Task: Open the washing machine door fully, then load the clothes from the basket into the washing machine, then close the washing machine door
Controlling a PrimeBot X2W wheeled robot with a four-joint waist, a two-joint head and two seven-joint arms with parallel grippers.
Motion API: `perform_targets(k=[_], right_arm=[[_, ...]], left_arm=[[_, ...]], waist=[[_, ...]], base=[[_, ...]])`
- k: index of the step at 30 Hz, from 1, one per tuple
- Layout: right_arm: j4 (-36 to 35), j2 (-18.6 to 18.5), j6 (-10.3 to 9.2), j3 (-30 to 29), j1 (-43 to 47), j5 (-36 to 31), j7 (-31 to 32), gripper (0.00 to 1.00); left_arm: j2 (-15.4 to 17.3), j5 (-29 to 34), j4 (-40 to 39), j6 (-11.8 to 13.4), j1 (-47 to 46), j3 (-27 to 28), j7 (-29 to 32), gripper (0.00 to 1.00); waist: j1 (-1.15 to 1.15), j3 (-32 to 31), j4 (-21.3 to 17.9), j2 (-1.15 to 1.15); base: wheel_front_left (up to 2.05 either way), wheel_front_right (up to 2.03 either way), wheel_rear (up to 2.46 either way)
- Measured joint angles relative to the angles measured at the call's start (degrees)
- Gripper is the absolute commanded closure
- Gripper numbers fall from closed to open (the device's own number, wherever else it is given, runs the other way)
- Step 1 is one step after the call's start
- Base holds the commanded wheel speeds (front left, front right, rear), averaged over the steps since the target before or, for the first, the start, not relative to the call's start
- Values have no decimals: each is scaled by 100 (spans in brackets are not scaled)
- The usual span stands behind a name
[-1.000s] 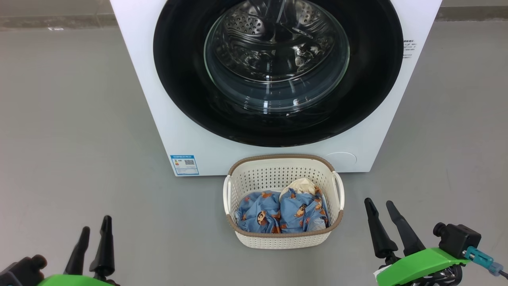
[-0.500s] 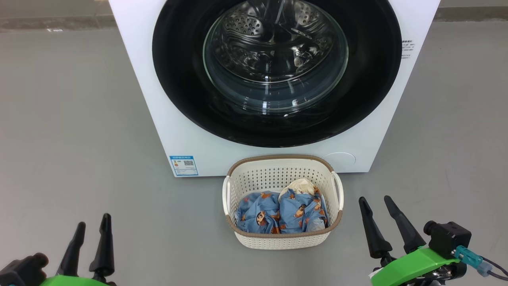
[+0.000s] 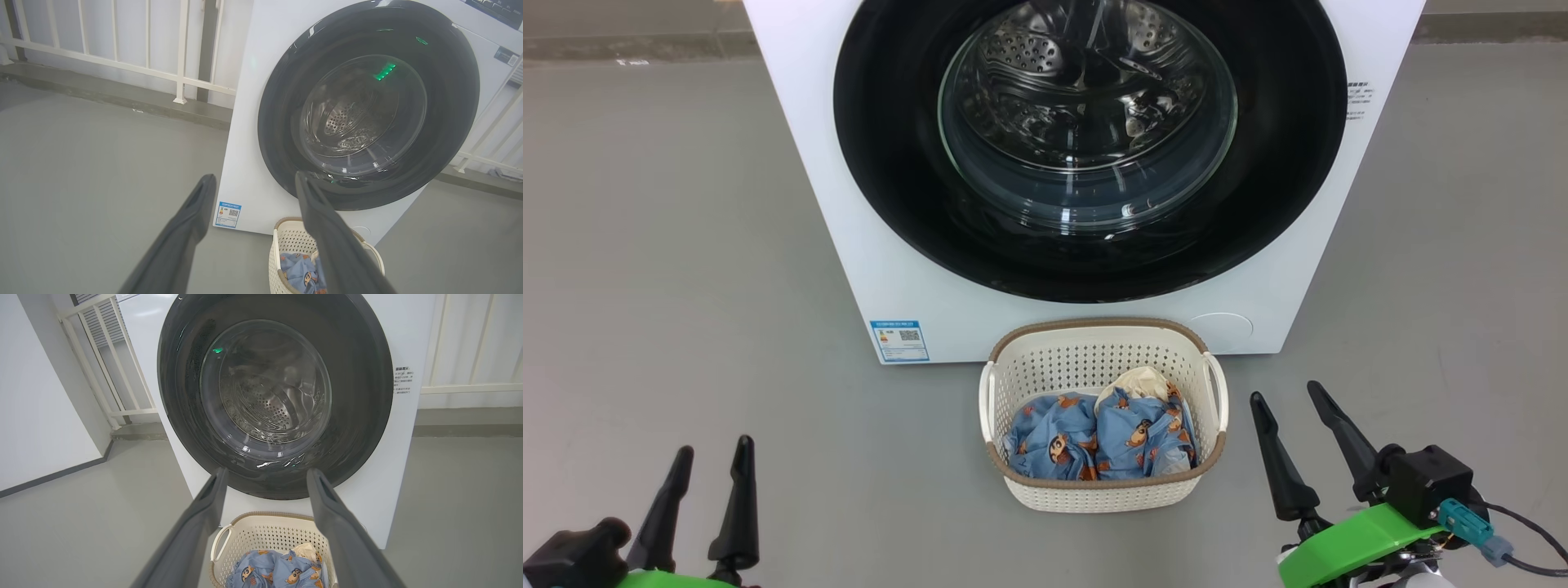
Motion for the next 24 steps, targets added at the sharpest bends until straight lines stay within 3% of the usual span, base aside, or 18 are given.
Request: perform_targets(k=[12,24], right_arm=[[-124,-24,0,113,-3,-808,-198,0],[-143,-27,0,111,-3,-813,-198,0]], left_arm=[[137,594,-127,-1,22,-83,-196,0],[165,625,-171,-1,27,-83,-198,0]], waist=[[0,-7,-7,0],[0,15,-26,0]], base=[[0,0,0],[0,0,0]])
